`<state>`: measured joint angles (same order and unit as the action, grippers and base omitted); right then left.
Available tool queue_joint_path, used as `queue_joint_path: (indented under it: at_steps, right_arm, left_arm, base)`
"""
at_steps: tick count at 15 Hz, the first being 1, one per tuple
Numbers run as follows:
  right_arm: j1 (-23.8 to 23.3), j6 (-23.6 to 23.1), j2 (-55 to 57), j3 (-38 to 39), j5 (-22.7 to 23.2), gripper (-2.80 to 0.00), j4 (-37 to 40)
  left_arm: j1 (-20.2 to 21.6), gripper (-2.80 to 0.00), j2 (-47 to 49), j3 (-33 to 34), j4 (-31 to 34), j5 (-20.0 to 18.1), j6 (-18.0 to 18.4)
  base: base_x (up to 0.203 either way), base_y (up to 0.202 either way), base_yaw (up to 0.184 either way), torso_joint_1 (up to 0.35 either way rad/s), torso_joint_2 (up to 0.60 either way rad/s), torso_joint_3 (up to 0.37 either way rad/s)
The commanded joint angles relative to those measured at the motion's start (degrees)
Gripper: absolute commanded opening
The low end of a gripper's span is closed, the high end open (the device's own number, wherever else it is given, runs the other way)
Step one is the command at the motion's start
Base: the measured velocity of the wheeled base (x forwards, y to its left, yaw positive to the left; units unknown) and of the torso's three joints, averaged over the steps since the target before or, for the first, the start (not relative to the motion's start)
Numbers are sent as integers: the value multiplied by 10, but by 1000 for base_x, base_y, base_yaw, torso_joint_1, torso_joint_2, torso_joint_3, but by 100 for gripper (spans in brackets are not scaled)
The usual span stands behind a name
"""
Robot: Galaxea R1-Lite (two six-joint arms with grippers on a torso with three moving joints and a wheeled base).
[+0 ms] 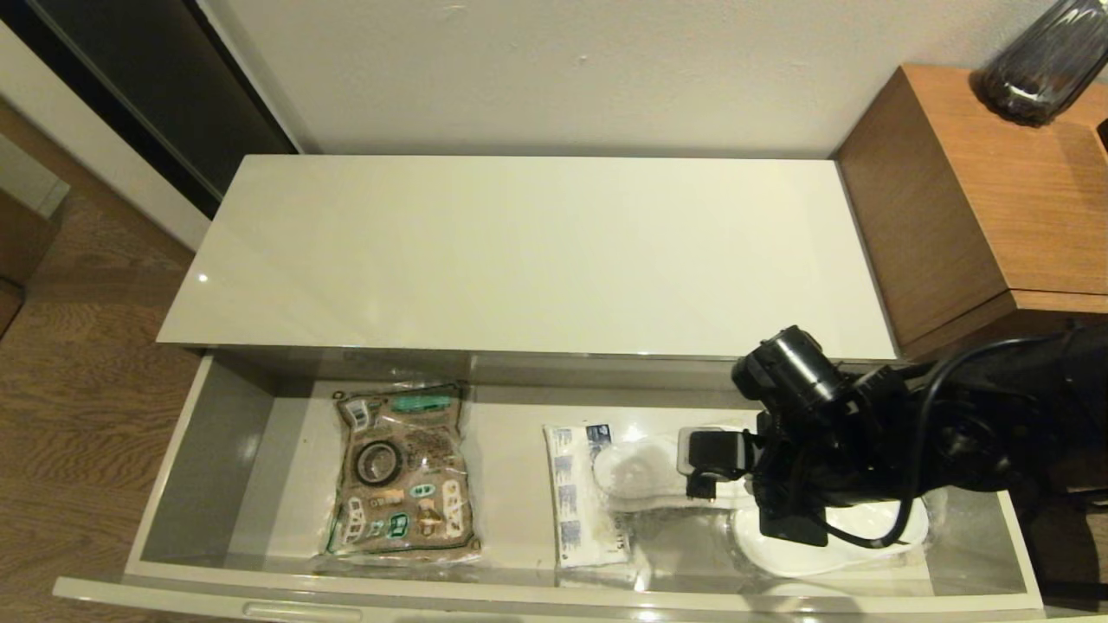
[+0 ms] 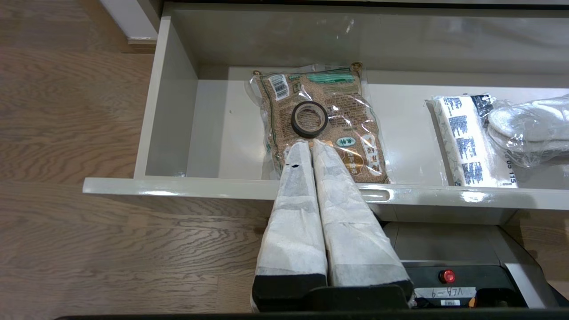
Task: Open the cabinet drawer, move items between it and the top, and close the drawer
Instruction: Take out the disposable slippers from the drawer
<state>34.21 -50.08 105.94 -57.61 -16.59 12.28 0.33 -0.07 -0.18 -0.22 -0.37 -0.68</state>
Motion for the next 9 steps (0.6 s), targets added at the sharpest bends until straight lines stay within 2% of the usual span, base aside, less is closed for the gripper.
queue_joint_path:
  at_steps: [1, 3, 5, 6, 9]
  right_arm:
    - [4, -4, 104, -33, -1, -280, -41]
    - [5, -12, 161, -59, -1, -280, -89]
    - [5, -18, 201, -81, 0, -280, -103]
    - [5, -25, 214, -90, 1, 0, -105]
    - [3, -36, 233, -101, 6, 0, -108]
  left_arm:
    - [0, -280, 1, 0, 0, 0, 0]
    - [0, -280, 1, 0, 0, 0, 0]
    - [0, -280, 1, 0, 0, 0, 0]
    - [0, -280, 1, 0, 0, 0, 0]
    - [0, -280, 1, 0, 0, 0, 0]
  base:
    - [0, 0, 0, 0, 0, 0]
    - [0, 0, 0, 0, 0, 0]
    - [0, 0, 0, 0, 0, 0]
    - [0, 0, 0, 0, 0, 0]
    - [0, 0, 0, 0, 0, 0]
